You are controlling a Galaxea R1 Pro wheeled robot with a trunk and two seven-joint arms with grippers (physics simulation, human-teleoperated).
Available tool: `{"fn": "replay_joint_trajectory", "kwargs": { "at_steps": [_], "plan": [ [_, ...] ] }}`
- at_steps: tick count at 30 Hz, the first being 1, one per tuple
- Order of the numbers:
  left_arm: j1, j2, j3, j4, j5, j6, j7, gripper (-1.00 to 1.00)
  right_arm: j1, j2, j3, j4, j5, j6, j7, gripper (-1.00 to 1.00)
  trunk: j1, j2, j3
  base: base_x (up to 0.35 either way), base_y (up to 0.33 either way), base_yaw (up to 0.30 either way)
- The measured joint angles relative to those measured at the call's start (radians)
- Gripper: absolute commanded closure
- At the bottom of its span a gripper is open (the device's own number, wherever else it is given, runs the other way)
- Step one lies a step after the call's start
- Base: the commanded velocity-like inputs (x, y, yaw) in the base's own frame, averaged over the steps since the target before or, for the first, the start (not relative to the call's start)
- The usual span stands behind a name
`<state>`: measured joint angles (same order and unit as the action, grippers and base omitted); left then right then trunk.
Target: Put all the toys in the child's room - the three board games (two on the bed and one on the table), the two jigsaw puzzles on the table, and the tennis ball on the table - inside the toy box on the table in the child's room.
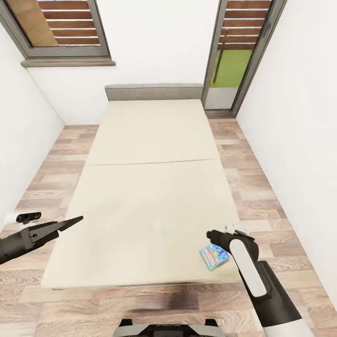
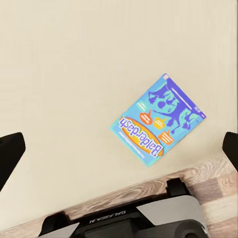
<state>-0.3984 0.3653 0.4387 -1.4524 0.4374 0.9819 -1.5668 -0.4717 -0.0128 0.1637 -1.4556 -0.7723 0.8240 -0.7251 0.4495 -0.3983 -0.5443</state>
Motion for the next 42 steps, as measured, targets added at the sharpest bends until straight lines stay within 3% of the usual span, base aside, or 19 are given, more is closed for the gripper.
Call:
{"fn": "replay_joint_trajectory", "kwargs": {
  "at_steps": [5,8,15,22,27,42],
  "plan": [
    [0.000,-0.005,0.000,0.000,-0.001,0.000,0.000,-1.00,-0.072,-0.009,-0.020,0.131,-0.001,-0.009,0.005,-1.00,0.000,0.000,-0.008,0.000,0.000,0.000],
    [0.000,-0.007,0.001,0.000,-0.001,0.000,0.000,-1.00,-0.154,-0.011,-0.027,0.235,-0.003,-0.009,0.006,-1.00,0.000,0.000,-0.013,0.000,0.000,0.000],
    [0.000,-0.008,0.000,0.000,-0.002,0.000,0.000,-1.00,-0.291,-0.007,-0.030,0.346,-0.004,-0.001,0.003,-1.00,0.000,0.000,-0.024,0.000,0.000,0.000],
    [0.000,-0.008,0.001,0.000,-0.005,0.000,0.000,-1.00,-0.391,-0.003,-0.031,0.487,-0.004,-0.001,0.007,-1.00,0.000,0.000,-0.036,0.000,0.000,0.000],
    [0.000,-0.008,0.002,0.000,-0.005,0.000,0.000,-1.00,-0.421,0.003,-0.030,0.567,0.000,-0.007,0.007,-1.00,0.000,0.000,-0.044,0.000,0.000,0.000],
    [0.000,-0.008,0.006,0.000,-0.003,0.000,0.000,-1.00,-0.428,0.005,-0.023,0.656,0.001,-0.034,0.008,-1.00,0.000,0.000,-0.069,0.000,0.000,0.000]
  ]
}}
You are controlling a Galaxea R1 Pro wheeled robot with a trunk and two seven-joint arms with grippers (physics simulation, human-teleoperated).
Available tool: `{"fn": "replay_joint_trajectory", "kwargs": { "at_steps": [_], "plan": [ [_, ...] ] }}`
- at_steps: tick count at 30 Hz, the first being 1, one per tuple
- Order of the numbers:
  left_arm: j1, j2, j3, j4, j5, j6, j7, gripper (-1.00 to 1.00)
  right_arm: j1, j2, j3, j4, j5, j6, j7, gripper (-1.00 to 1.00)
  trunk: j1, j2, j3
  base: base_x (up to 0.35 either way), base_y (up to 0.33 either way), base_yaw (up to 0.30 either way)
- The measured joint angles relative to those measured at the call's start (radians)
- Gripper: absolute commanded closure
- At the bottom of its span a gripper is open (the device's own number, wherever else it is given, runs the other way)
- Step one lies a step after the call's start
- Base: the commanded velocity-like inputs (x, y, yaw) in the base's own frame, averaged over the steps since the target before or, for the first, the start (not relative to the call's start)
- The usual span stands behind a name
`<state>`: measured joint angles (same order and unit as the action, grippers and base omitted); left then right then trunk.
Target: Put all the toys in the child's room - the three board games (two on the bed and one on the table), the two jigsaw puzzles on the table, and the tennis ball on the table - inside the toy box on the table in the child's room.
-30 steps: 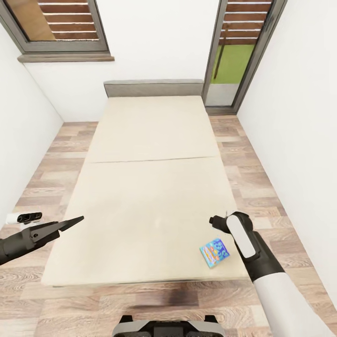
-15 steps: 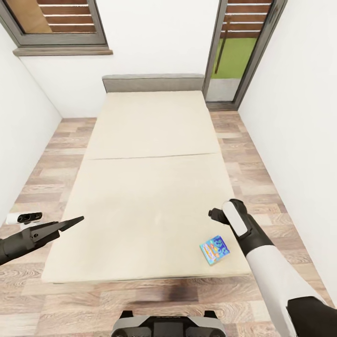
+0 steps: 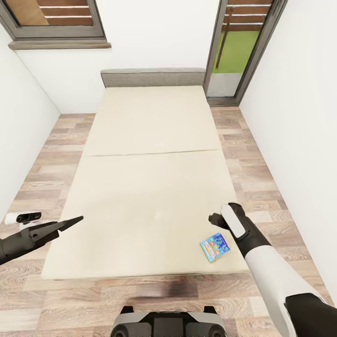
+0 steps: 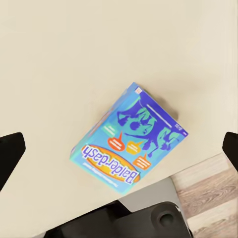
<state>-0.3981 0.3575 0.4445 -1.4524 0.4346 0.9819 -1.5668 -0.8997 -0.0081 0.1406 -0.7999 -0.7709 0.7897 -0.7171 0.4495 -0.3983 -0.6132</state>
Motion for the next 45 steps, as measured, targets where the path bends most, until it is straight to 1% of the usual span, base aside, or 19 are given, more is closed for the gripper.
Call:
{"fn": "replay_joint_trajectory", "kwargs": {
  "at_steps": [7,14,17,20,31,36,45],
  "plan": [
    [0.000,0.002,0.003,0.000,0.005,0.002,0.000,-1.00,0.000,0.000,0.005,0.037,0.000,-0.040,0.001,-1.00,0.000,0.000,-0.012,0.000,0.000,0.000],
    [-0.013,0.010,0.005,0.000,0.005,0.033,0.000,-1.00,0.000,0.001,0.006,0.048,-0.001,-0.051,0.001,-1.00,0.000,0.000,-0.023,0.000,0.000,0.000],
    [-0.037,0.010,0.004,0.000,0.006,0.042,0.000,-1.00,-0.001,0.002,0.006,0.048,-0.001,-0.052,0.001,-1.00,0.000,0.000,-0.028,0.000,0.000,0.000],
    [-0.075,0.011,0.004,0.000,0.008,0.048,0.000,-1.00,-0.001,0.002,0.006,0.048,-0.001,-0.053,0.001,-1.00,0.000,0.000,-0.033,0.000,0.000,0.000],
    [-0.127,0.009,0.002,0.000,0.007,0.051,0.000,-1.00,-0.010,0.001,0.005,0.041,0.001,-0.061,0.001,-1.00,0.000,0.000,-0.051,0.000,0.000,0.000],
    [-0.134,0.006,-0.002,0.000,0.005,0.051,0.000,-1.00,-0.027,0.001,0.005,0.040,0.001,-0.062,0.001,-1.00,0.000,0.000,-0.060,0.000,0.000,0.000],
    [-0.135,0.008,-0.004,0.000,0.006,0.051,0.000,-1.00,-0.060,0.002,0.005,0.039,-0.001,-0.066,0.000,-1.00,0.000,0.000,-0.074,0.000,0.000,0.000]
  ]
}}
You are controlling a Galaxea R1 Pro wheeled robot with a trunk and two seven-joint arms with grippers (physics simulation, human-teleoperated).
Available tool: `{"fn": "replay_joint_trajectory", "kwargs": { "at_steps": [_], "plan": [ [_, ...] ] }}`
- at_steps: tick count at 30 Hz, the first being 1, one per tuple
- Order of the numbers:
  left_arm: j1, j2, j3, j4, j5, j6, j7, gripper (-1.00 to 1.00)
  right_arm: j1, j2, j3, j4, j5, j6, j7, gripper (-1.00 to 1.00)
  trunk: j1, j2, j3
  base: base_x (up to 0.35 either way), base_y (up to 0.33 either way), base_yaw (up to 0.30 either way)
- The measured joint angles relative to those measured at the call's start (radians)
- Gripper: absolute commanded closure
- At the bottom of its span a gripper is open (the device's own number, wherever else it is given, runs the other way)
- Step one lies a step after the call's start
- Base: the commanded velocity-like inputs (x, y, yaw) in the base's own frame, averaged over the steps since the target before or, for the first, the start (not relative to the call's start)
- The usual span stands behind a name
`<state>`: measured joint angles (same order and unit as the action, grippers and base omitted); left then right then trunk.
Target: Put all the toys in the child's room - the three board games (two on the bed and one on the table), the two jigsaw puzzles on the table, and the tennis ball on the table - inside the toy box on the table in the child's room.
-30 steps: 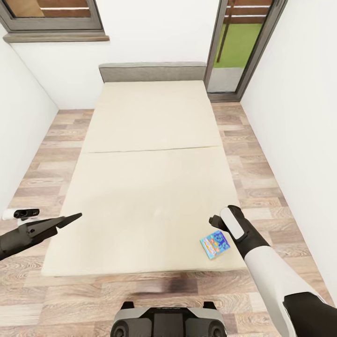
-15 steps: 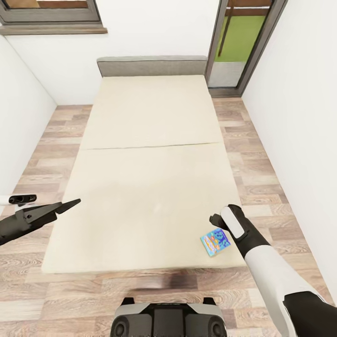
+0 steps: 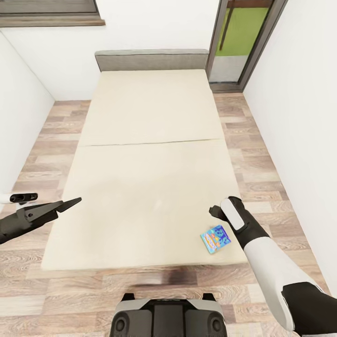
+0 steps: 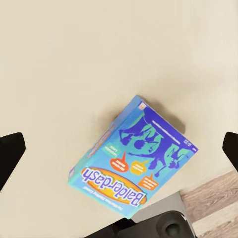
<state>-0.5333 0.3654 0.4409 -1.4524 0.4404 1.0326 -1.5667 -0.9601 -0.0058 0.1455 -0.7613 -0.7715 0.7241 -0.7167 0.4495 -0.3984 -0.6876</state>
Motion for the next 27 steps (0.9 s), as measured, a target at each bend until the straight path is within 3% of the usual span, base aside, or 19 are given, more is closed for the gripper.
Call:
{"fn": "replay_joint_trajectory", "kwargs": {
  "at_steps": [27],
  "plan": [
    [0.000,-0.005,-0.006,0.000,0.001,0.000,0.000,-1.00,-0.004,-0.001,0.002,0.000,0.000,-0.021,0.001,-1.00,0.000,0.000,-0.045,0.000,0.000,0.000]
  ]
}}
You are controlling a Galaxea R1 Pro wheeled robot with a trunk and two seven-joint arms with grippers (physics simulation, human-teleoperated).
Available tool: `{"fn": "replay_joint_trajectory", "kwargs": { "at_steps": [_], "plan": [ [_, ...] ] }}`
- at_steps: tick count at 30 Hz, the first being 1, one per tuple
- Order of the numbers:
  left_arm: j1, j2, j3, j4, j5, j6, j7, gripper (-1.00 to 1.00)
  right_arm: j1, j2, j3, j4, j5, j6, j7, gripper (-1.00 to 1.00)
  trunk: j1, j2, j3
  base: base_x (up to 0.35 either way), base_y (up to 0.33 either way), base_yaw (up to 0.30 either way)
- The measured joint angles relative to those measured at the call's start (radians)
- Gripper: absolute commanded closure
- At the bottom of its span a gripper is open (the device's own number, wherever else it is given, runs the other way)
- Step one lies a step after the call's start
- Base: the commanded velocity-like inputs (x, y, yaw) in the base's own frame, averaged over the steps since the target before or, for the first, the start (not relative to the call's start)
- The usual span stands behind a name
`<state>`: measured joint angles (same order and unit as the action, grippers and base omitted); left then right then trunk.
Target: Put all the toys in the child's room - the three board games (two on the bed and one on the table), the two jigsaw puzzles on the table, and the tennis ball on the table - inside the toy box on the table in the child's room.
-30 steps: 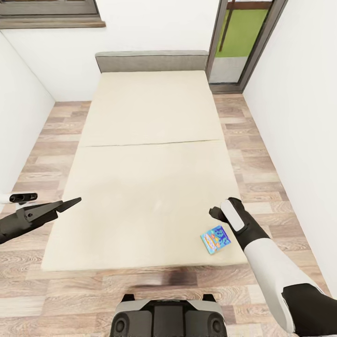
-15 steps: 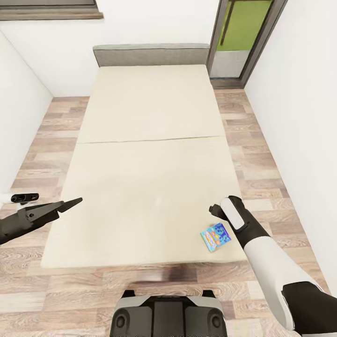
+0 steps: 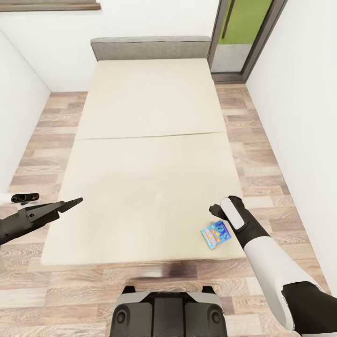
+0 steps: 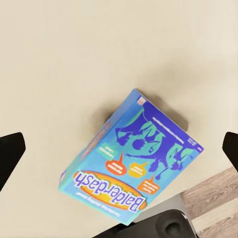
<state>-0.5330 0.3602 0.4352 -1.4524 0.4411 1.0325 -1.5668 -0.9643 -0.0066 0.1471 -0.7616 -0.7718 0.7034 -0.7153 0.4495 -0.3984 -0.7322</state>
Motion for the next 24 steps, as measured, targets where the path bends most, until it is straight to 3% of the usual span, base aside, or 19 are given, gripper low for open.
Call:
{"fn": "replay_joint_trajectory", "kwargs": {
  "at_steps": [24],
  "plan": [
    [0.000,0.002,0.003,-0.001,0.000,0.000,0.000,-1.00,0.000,0.000,0.000,0.000,0.000,0.001,0.000,-1.00,0.000,0.000,-0.040,0.000,0.000,0.000]
  ]
}}
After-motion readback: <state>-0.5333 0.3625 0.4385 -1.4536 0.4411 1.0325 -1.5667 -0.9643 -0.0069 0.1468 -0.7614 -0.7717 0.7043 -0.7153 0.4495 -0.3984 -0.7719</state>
